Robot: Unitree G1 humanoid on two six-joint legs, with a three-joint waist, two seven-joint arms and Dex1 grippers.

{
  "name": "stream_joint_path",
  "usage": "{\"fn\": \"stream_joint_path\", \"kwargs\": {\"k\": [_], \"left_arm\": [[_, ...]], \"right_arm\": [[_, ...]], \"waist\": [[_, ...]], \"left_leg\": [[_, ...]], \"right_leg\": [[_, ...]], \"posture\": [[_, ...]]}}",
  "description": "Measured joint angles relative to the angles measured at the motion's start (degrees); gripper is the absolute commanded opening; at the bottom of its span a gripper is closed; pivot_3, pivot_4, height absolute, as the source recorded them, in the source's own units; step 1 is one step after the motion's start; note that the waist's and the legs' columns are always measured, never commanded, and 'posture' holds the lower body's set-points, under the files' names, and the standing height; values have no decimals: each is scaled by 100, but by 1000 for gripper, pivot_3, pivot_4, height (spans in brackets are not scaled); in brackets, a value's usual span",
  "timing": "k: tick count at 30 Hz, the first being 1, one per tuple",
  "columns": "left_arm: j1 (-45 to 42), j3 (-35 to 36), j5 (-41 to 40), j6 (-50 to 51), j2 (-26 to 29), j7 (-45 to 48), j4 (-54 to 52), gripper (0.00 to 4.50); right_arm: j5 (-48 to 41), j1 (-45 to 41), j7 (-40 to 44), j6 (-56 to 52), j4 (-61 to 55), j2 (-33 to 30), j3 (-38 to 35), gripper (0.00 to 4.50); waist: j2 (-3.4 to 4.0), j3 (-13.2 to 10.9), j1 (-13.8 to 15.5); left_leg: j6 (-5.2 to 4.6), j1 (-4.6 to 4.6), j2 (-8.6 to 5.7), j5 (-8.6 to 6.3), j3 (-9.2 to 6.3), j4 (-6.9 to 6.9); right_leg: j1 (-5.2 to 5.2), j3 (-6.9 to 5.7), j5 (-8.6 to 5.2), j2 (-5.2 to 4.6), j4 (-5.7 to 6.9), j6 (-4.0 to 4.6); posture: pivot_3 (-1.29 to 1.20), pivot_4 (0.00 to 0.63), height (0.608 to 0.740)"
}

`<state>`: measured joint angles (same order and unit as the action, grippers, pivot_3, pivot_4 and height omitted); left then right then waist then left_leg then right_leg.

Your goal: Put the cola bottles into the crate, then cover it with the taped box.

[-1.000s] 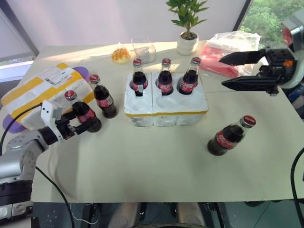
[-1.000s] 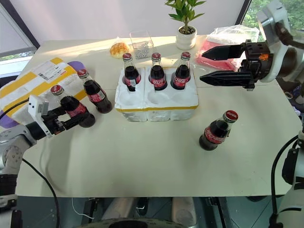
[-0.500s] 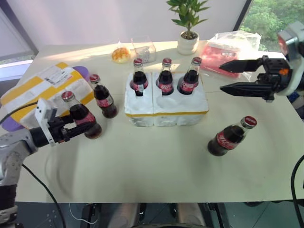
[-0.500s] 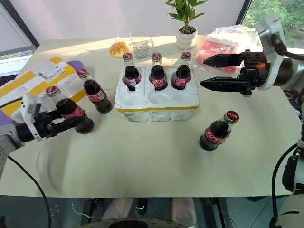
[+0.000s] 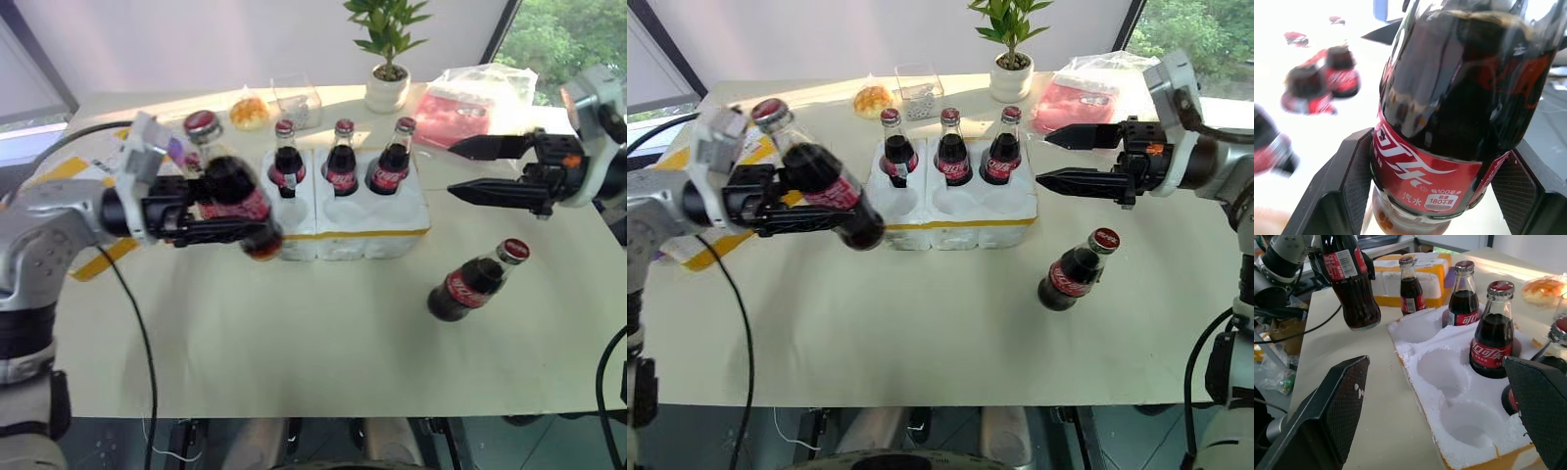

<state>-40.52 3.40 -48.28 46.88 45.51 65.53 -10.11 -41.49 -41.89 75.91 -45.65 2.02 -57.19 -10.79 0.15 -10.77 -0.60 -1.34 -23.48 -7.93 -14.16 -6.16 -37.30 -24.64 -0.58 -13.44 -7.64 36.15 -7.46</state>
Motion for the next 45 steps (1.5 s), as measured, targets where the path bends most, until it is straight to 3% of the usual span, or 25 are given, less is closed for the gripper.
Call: {"fn": "stream_joint_path", "kwargs": {"k": [7, 12, 18, 26, 28, 30, 32, 40, 45], "left_arm": [[-610, -742, 821, -204, -1061, -490, 688, 2856], [-943, -802, 1084, -221, -1749, -1148, 842, 2856], [-1107, -936, 1391, -218, -2245, -1689, 1098, 2856], [-1288, -1196, 2033, -364, -2495, -1961, 1502, 2856], [-1278, -1264, 2111, -364, -2523, -1944, 1509, 2856], [-1212, -1345, 2150, -352, -2543, -1902, 1503, 3923], [-1122, -1367, 2145, -352, -2559, -1789, 1442, 4455], [-935, -1205, 2119, -312, -2128, -1627, 1189, 4455], [-299, 92, 873, 401, -915, -967, -56, 4455]], "right_arm": [[-224, 413, -282, -80, -343, 2, -263, 4500], [-372, 575, -518, -153, -519, 22, -429, 4500], [-435, 631, -637, -164, -537, 47, -492, 4500], [-422, 558, -558, -115, -396, -21, -491, 4500], [-421, 560, -541, -82, -396, -22, -491, 4500], [-410, 591, -538, -30, -396, -22, -491, 4500], [-366, 625, -547, 6, -399, -21, -491, 4500], [-361, 630, -710, 25, -476, 25, -456, 4500], [-372, 579, -786, -13, -526, 98, -347, 4500]], "waist": [[-8, -5, 4], [-10, -6, 20], [-11, -6, 16], [-12, -7, 17], [-12, -7, 11], [-12, -7, 11], [-12, -7, 12], [-11, -7, -13], [-9, -5, -42]], "left_leg": [[0, 0, -2, 1, 1, -2], [10, -1, -4, 7, 2, -6], [12, -1, -4, 9, 2, -12], [13, -1, -7, 10, 4, -14], [13, -1, -7, 9, 4, -14], [13, -1, -7, 9, 4, -13], [13, -1, -6, 9, 4, -14], [-2, 0, -4, 1, 3, -18], [17, 0, 1, 12, 3, -6]], "right_leg": [[1, 0, 2, 1, -1, -3], [4, 1, 3, -1, -3, -5], [4, 0, 6, 1, 1, -10], [5, 1, 7, 0, 0, -12], [5, 1, 7, 0, 0, -12], [5, 1, 7, 0, 0, -12], [5, 1, 7, 1, 0, -12], [6, 1, 8, 2, 5, -13], [-4, 8, 8, 1, 4, -13]], "posture": [[0, 150, 740], [0, 150, 740], [0, 150, 740], [0, 150, 740], [0, 150, 740], [0, 150, 740], [0, 150, 740], [0, 150, 740], [0, 150, 740]]}}
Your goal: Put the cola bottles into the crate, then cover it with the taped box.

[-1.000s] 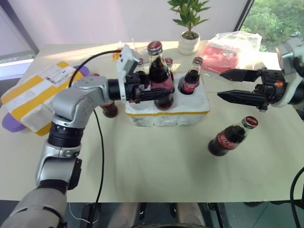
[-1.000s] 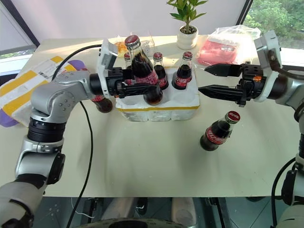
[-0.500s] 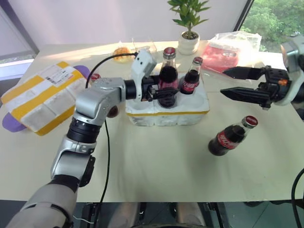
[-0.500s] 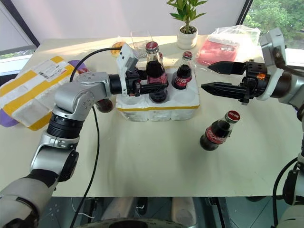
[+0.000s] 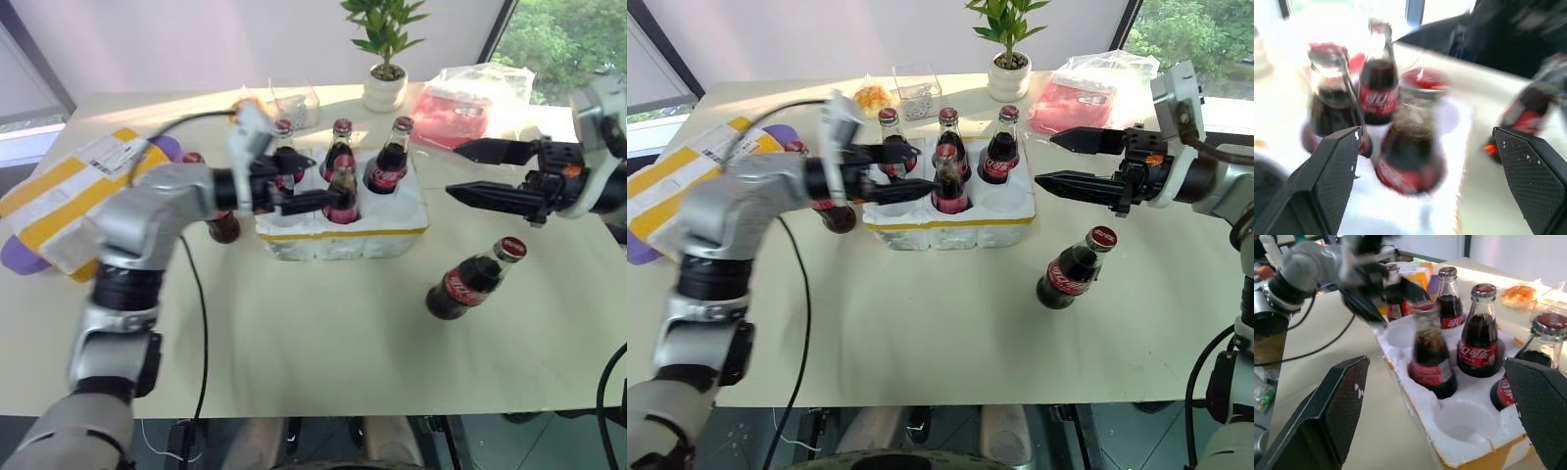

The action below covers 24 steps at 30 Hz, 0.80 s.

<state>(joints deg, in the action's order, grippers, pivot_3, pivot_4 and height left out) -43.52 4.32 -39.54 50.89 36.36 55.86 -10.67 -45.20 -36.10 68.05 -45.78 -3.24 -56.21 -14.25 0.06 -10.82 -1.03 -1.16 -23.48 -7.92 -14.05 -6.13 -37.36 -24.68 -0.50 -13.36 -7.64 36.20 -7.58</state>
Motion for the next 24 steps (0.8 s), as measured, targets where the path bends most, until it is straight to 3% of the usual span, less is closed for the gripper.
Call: {"fn": "stream_joint_path", "kwargs": {"k": [5, 9, 12, 18, 24], "left_arm": [[1478, 1099, -765, 449, 1194, 426, -984, 4455], [2512, 2179, -976, 639, 1449, 78, -1333, 4455], [3297, 2698, -593, 549, 1394, -554, -1454, 4455], [3145, 2326, 241, -111, 529, -1863, -1055, 4455], [2497, 1387, 630, -754, 183, -1912, -293, 4455]], "right_arm": [[10, -118, 14, 3, 40, 70, 119, 4500], [55, -281, 85, 15, 153, 115, 266, 4500], [118, -366, 101, 17, 259, 132, 334, 4500], [174, -636, 226, 34, 407, 186, 504, 4500], [229, -786, 366, 60, 572, 219, 555, 4500]], "waist": [[0, 0, 42], [-3, -1, 77], [-3, 0, 74], [-6, 2, 212], [-15, 5, 175]], "left_leg": [[-27, 0, -3, -16, -1, -6], [-29, 7, -2, -15, -5, -13], [-25, 12, 3, -13, -6, -11], [-16, 12, 14, -11, -3, -16], [-22, 9, 14, -13, 1, -11]], "right_leg": [[6, 1, 2, 2, -4, 3], [17, 1, 6, 1, -6, 10], [20, 1, 7, 1, -4, 13], [22, -1, 18, 11, -7, 30], [15, 0, 24, 12, -10, 24]], "posture": [[0, 150, 740], [0, 150, 740], [0, 150, 740], [0, 150, 740], [0, 150, 740]]}}
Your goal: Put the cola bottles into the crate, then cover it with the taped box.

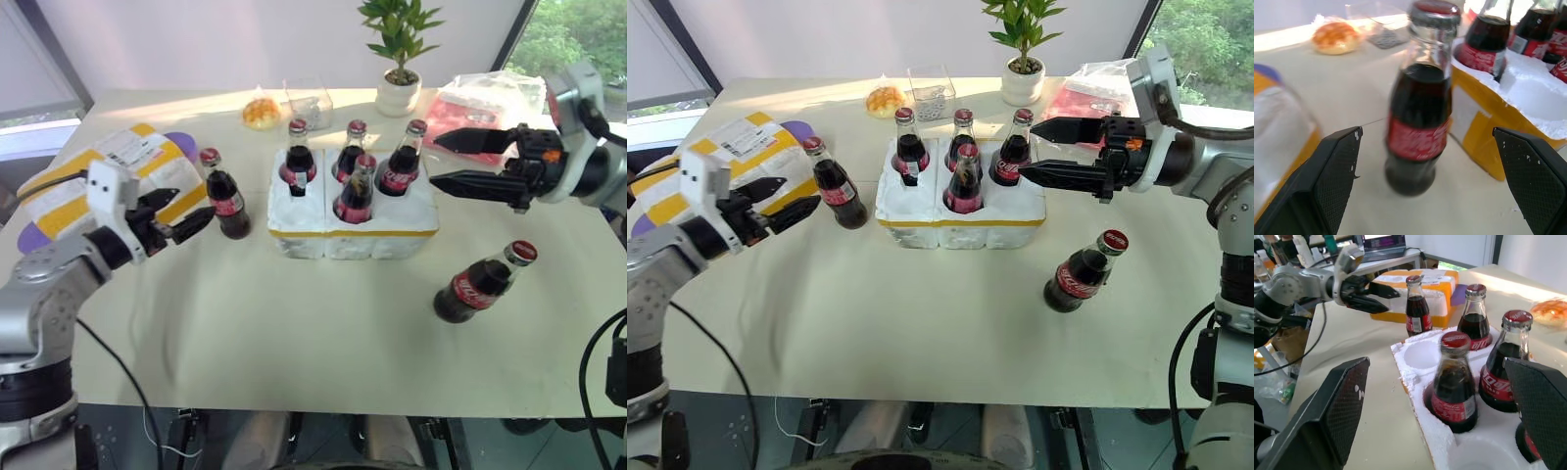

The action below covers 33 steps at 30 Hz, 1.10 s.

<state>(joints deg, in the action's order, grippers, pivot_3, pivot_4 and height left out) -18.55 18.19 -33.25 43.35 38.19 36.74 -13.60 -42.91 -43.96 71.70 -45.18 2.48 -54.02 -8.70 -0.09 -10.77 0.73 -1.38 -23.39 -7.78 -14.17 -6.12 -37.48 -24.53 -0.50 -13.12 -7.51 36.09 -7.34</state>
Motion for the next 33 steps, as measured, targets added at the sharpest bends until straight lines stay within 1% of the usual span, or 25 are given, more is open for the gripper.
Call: {"fn": "stream_joint_path", "kwargs": {"k": [2, 7, 14, 16, 17, 18, 19, 20, 23, 26, 30, 33], "left_arm": [[-102, -203, 142, -150, -22, 30, 327, 4455], [-587, -611, 565, -637, -199, 37, 1346, 4455], [-1154, -1035, 994, -1209, -727, 31, 2310, 4455], [-1217, -1082, 1057, -1366, -801, 55, 2479, 4455], [-1239, -1095, 1093, -1421, -818, 78, 2547, 3944], [-1260, -1103, 1124, -1491, -815, 132, 2605, 3642], [-1280, -1103, 1134, -1537, -803, 199, 2637, 3137], [-1287, -1110, 1142, -1553, -769, 241, 2646, 2764], [-1289, -1092, 1087, -1439, -670, 416, 2640, 2812], [-1333, -977, 651, -826, -400, 691, 2390, 2812], [-1943, -705, 95, -180, -141, 859, 2007, 2812], [-2501, -592, -252, 91, -120, 944, 1888, 2812]], "right_arm": [[13, 5, 37, 2, 44, -2, -1, 4500], [35, 85, 120, 21, 76, -14, -32, 4500], [-17, 362, 52, -19, -38, -70, -257, 4500], [-37, 470, 15, -31, -134, -83, -319, 4500], [-56, 528, 0, -41, -163, -97, -354, 4500], [-61, 569, -22, -55, -198, -105, -363, 4500], [-66, 589, -44, -63, -237, -105, -363, 4500], [-75, 597, -60, -66, -267, -106, -365, 4500], [-116, 619, -117, -74, -352, -109, -404, 4500], [-128, 760, -185, -111, -429, -130, -531, 4500], [-144, 831, -290, -189, -510, -138, -579, 4500], [-186, 914, -357, -210, -573, -141, -620, 4500]], "waist": [[0, 0, -31], [0, 0, -4], [-1, 0, 5], [-1, 0, -9], [-1, 0, -24], [-1, 0, -33], [-1, 0, -38], [-1, 0, -39], [-2, -1, -30], [-26, -15, -15], [-34, -20, 16], [-34, -19, 7]], "left_leg": [[0, 0, 3, 0, 6, 11], [4, 0, 11, 2, 6, 13], [3, -1, 11, 2, 5, 5], [3, -1, 11, 2, 6, 5], [3, -1, 11, 2, 6, 6], [3, -1, 12, 2, 6, 7], [4, -1, 14, 2, 7, 8], [4, -1, 16, 2, 7, 8], [4, -2, 17, 2, 6, 6], [4, -11, 17, 2, 5, 6], [4, -24, 15, 3, 2, -3], [5, -24, 13, 3, 3, -7]], "right_leg": [[-10, 2, 0, -1, 1, 0], [-11, 2, 1, 10, 0, 2], [-7, 2, 3, 14, 1, 3], [-8, 2, 3, 11, 1, 3], [-10, 2, 3, 11, 1, 3], [-11, 2, 3, 11, 1, 3], [-12, 2, 3, 12, 1, 3], [-12, 2, 3, 13, 2, 3], [-12, 2, 4, 15, 2, 4], [-19, 2, 4, 17, 2, 4], [-25, 1, 5, 24, 1, 3], [-22, 1, 6, 23, 0, 2]], "posture": [[0, 150, 740], [0, 150, 740], [0, 150, 740], [0, 150, 740], [0, 150, 740], [0, 150, 740], [0, 150, 740], [0, 150, 740], [0, 150, 740], [0, 150, 740], [0, 150, 740], [0, 150, 740]]}}
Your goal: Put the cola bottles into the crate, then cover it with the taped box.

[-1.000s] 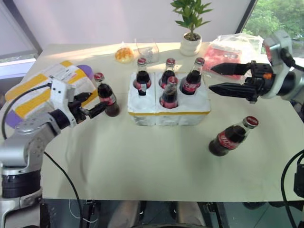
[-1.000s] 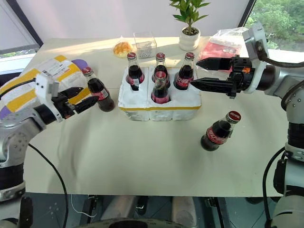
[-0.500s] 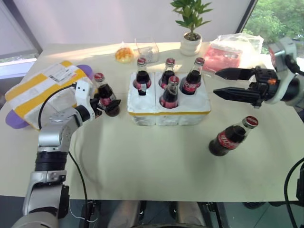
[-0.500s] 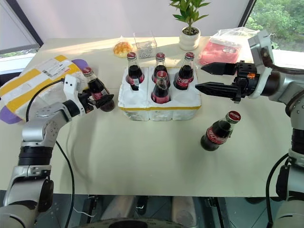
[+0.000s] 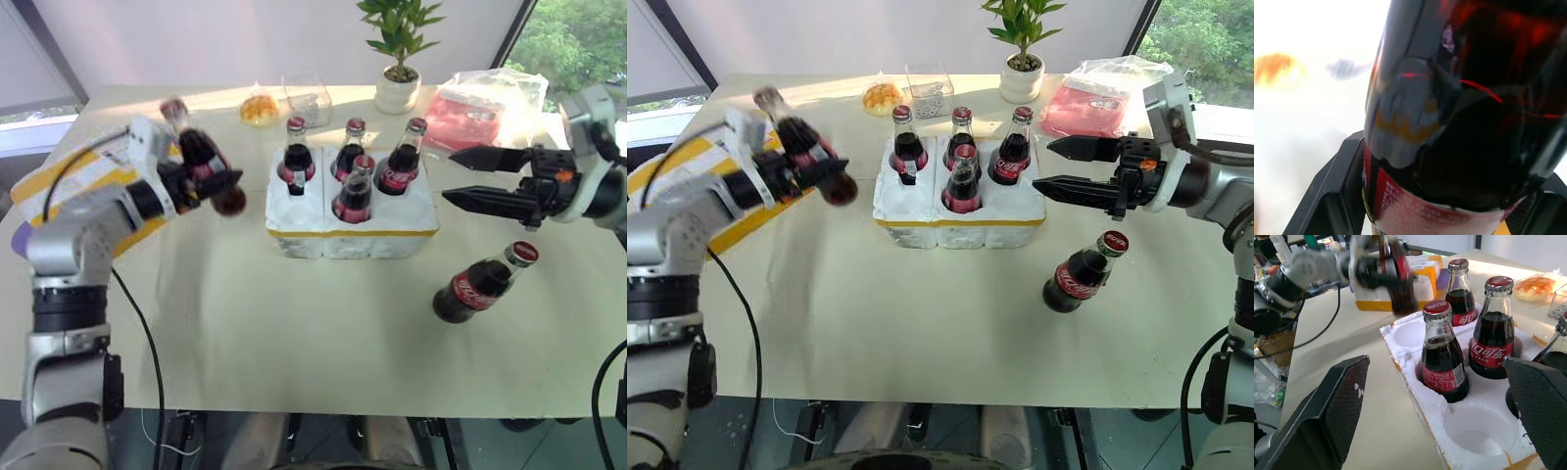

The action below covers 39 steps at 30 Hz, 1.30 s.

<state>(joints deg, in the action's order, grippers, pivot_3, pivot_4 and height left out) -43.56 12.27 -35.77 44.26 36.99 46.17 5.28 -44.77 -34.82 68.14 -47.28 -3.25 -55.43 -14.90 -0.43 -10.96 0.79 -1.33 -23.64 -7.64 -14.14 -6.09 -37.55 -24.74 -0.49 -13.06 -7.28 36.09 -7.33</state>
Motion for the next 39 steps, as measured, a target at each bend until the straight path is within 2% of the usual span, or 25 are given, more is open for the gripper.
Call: {"fn": "stream_joint_path", "kwargs": {"k": [5, 8, 13, 20, 27, 33, 35, 36, 37, 39], "left_arm": [[-808, -76, -229, 231, -346, 62, 118, 2812], [-950, -418, -142, 134, -618, 188, 159, 2812], [-587, -1357, 312, -190, -801, 583, 173, 2812], [-382, -1515, 707, -427, -501, 870, 116, 2812], [-331, -1667, 962, -620, -468, 1077, 116, 2812], [-113, -2099, 1522, -1262, -767, 1043, 384, 2812], [-124, -2102, 1624, -1421, -781, 1031, 481, 3880], [-135, -2099, 1668, -1519, -810, 1013, 532, 4262], [-149, -2096, 1708, -1570, -837, 992, 589, 4412], [-159, -2081, 1780, -1643, -849, 965, 669, 4412]], "right_arm": [[-43, 134, -55, -23, -9, -47, -147, 4500], [-56, 264, -76, -22, -21, -120, -274, 4500], [-99, 563, -137, -22, -159, -131, -471, 4500], [-122, 751, -309, -9, -280, -114, -591, 4500], [-119, 698, -519, 9, -310, 48, -495, 4500], [-106, 491, -590, 32, -309, 73, -330, 4500], [-96, 483, -592, 42, -306, 73, -317, 4500], [-92, 465, -592, 43, -289, 73, -300, 4500], [-90, 441, -592, 43, -267, 73, -285, 4500], [-70, 354, -592, 53, -215, 70, -248, 4500]], "waist": [[0, 0, -7], [0, 0, -10], [0, 0, -56], [3, 1, -15], [0, -1, -36], [1, 0, -7], [5, 3, -6], [7, 4, -7], [7, 4, -6], [7, 4, -6]], "left_leg": [[24, 0, 1, 15, 0, -2], [30, 2, 1, 18, 1, -2], [31, 3, 5, 19, 3, 2], [16, 4, 20, 11, 3, 1], [18, 4, 27, 11, 3, 2], [19, 4, 27, 12, 3, 2], [18, 6, 27, 11, 3, 3], [18, 10, 27, 11, 3, 2], [18, 16, 27, 11, 3, 2], [19, 24, 29, 13, 3, -1]], "right_leg": [[0, 0, 1, 3, 2, -1], [4, 0, 1, 3, 1, -1], [-1, 4, 1, 6, 2, -1], [-1, 4, 12, 20, 2, 16], [-3, 5, 14, 27, 2, 17], [-1, 5, 15, 27, -1, 19], [1, 5, 15, 26, 0, 19], [4, 5, 15, 26, 0, 19], [10, 5, 15, 26, 0, 19], [20, 5, 16, 28, 0, 20]], "posture": [[0, 150, 740], [0, 150, 740], [0, 150, 740], [0, 150, 740], [0, 150, 740], [0, 150, 740], [0, 150, 740], [0, 150, 740], [0, 150, 740], [0, 150, 740]]}}
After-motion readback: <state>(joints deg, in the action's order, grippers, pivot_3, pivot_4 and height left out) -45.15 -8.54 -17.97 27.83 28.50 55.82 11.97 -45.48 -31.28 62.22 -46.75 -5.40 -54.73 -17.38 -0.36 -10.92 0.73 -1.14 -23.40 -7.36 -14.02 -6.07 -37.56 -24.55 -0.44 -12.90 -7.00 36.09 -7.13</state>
